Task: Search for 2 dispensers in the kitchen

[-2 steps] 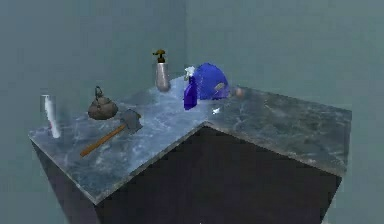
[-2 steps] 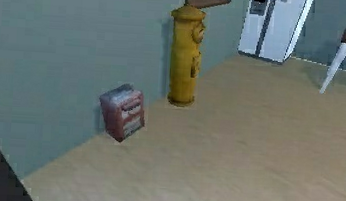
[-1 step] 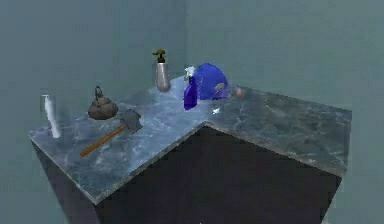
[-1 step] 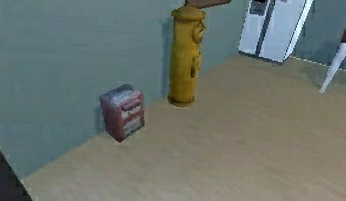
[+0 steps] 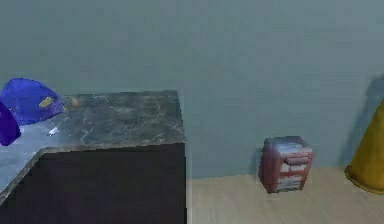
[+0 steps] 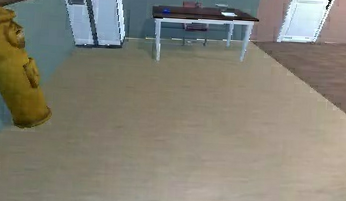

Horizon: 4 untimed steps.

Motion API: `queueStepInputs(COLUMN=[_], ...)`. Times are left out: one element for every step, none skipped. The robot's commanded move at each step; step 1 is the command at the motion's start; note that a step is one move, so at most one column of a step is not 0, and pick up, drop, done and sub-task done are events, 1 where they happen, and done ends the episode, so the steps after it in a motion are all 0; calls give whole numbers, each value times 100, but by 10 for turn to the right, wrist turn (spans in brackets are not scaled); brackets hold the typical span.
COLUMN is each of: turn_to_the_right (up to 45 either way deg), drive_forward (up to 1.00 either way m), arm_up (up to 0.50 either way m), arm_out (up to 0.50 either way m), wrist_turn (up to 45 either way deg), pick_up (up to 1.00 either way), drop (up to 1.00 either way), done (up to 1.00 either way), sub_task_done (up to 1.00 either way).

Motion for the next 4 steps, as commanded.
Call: queueStepInputs(turn_to_the_right=[450,30,0,-450], drive_forward=[0,0,15,0], arm_up=[0,0,0,0], arm_out=[0,0,0,0], wrist_turn=[0,0,0,0], pick_up=[0,0,0,0], drop=[0,0,0,0], done=[0,0,0,0], sub_task_done=[0,0,0,0])
